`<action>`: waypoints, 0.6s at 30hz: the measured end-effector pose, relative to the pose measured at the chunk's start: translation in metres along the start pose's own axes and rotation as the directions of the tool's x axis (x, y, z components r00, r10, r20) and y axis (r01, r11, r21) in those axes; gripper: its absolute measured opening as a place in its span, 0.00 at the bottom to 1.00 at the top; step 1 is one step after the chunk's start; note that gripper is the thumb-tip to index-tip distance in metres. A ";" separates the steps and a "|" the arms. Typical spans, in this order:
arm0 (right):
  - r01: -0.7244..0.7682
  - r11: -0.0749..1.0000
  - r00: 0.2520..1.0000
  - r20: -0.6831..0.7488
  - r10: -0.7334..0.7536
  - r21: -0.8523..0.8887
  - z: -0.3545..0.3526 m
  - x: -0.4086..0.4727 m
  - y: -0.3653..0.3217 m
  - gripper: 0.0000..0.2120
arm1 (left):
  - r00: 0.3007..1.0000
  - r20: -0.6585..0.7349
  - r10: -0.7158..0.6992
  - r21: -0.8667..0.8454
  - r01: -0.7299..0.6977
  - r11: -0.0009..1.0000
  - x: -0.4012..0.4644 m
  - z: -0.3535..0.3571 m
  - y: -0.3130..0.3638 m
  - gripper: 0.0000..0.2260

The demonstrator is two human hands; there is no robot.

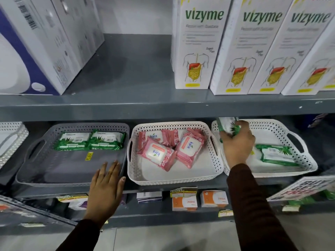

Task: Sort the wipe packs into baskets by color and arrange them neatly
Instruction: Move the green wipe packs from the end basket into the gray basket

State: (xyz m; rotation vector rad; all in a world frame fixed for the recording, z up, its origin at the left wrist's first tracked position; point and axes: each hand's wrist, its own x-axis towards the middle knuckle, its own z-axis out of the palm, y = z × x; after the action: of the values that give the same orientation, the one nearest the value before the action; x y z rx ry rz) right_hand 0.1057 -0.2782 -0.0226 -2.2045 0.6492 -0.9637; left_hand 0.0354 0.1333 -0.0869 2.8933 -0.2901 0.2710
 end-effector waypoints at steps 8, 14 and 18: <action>0.257 0.891 0.769 0.479 -0.423 0.375 0.069 -0.113 -0.137 0.22 | 0.996 0.025 -0.088 -0.001 0.088 0.996 -0.001 -0.009 -0.018 0.28; 0.424 0.839 0.534 0.655 -0.535 0.340 0.148 -0.189 -0.216 0.22 | 0.982 0.003 -0.191 0.002 0.191 0.982 -0.008 -0.016 -0.051 0.30; 0.673 0.738 0.447 0.770 -0.456 0.047 0.182 -0.218 -0.227 0.20 | 0.981 0.011 -0.193 0.008 0.193 0.981 -0.013 -0.020 -0.059 0.31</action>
State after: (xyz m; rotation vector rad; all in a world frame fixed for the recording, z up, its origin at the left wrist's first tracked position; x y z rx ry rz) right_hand 0.1539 0.0805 -0.0555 -2.8377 -0.4482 -0.1236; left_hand 0.0327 0.1967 -0.0822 2.9032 -0.0093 0.2212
